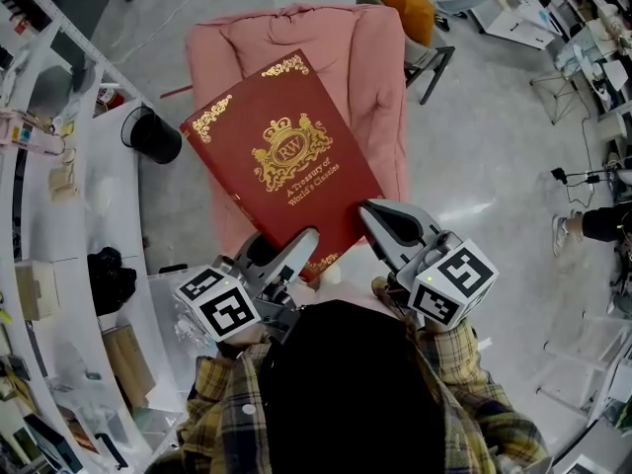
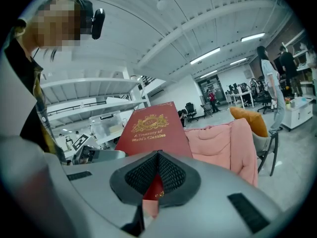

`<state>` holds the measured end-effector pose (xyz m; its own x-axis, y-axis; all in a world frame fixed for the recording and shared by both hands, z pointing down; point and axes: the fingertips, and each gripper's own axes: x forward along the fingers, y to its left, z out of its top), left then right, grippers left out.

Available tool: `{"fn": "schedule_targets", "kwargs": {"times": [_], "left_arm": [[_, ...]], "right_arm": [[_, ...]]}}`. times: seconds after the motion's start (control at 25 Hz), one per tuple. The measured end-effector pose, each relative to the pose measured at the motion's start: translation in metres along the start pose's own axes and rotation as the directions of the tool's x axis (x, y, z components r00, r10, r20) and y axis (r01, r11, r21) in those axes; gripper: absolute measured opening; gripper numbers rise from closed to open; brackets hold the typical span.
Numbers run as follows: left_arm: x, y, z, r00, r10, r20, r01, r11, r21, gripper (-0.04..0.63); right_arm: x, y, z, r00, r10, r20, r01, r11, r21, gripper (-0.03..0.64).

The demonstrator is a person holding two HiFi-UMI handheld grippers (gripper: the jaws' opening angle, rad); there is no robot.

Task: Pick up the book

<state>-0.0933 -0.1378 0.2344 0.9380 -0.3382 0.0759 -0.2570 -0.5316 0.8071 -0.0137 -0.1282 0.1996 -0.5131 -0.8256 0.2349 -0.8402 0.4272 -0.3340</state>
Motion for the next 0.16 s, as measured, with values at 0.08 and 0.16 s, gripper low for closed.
{"fn": "schedule_targets", "kwargs": {"times": [0.08, 0.16], "left_arm": [[0.0001, -0.0005, -0.0012, 1.0, -0.001, -0.003, 0.001, 1.0, 0.002, 0.238], [0.0003, -0.0011, -0.0025, 1.0, -0.002, -0.006, 0.002, 1.0, 0.004, 0.238]], "right_arm": [[-0.0009, 0.0, -0.0003, 1.0, 0.001, -0.002, -0.001, 1.0, -0.005, 0.017], [-0.0018, 0.0, -0.0004, 1.0, 0.003, -0.002, -0.003, 1.0, -0.011, 0.017]]}}
